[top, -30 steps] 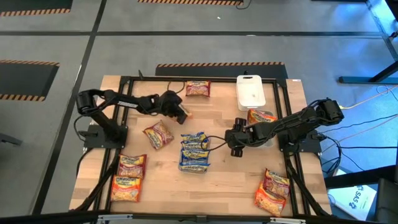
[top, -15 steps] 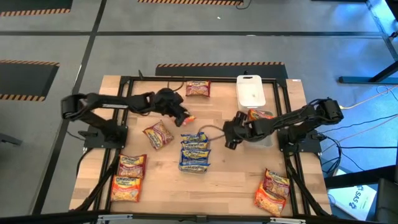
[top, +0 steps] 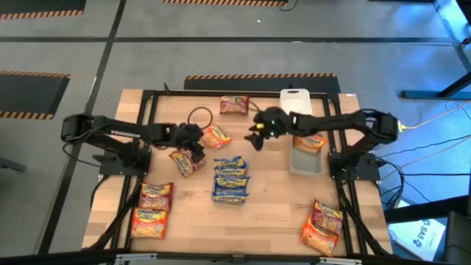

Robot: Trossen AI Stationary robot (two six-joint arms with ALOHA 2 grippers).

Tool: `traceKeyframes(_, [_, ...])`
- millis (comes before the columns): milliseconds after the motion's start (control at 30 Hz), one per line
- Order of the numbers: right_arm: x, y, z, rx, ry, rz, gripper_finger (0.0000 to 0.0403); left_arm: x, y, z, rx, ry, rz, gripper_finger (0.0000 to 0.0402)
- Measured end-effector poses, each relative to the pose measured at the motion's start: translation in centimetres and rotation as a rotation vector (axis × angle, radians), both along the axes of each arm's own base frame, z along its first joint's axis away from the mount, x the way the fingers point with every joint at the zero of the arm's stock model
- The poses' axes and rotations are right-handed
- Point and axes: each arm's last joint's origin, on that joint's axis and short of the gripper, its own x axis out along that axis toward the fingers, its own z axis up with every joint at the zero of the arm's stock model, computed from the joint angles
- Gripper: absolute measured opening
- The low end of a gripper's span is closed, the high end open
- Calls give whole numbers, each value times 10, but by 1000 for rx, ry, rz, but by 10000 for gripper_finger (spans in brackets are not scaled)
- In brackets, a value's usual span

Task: Sort Maruchan noodles
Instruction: Put the top left orange noodle pack into the gray bin

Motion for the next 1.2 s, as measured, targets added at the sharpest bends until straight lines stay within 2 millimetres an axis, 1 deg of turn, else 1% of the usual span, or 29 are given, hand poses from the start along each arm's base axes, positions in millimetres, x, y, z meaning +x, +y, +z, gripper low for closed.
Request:
traceKeyframes(100, [5,-16,-14,90,-34,-10,243,2,-3,-7,49,-114,7,206])
traceKeyframes(167, [8,-23,-23,137,-44,-23,243,1,-3,-11,75,-175,6,206])
traceKeyframes(267, [13,-29,-33,164,-71,-43,243,0,-2,-15,111,-257,17,206])
traceKeyframes(333, [16,-31,-36,167,-77,-47,243,-3,-3,-23,115,-264,20,206])
traceKeyframes(400, [19,-32,-35,164,-72,-43,243,-8,-3,-29,121,-253,26,206])
traceKeyframes(533, [27,-34,-22,153,-112,-29,244,-15,-3,-44,140,-203,57,206])
traceKeyframes(633, [32,-39,-12,148,-114,-28,244,-13,-2,-51,144,-203,61,206])
traceKeyframes(733, [37,-47,-12,147,-66,-41,249,-7,-1,-59,155,-205,46,206])
traceKeyframes(833, [41,-51,-22,174,1,-48,268,-2,-1,-69,171,-199,18,206])
traceKeyframes(1033, [47,-63,-42,205,79,-29,328,3,3,-84,190,-177,19,206])
traceKeyframes(1133, [48,-72,-46,227,75,-9,348,4,3,-85,178,-186,6,206])
traceKeyframes(1200, [49,-79,-47,245,65,-3,355,4,3,-81,171,-204,-4,206])
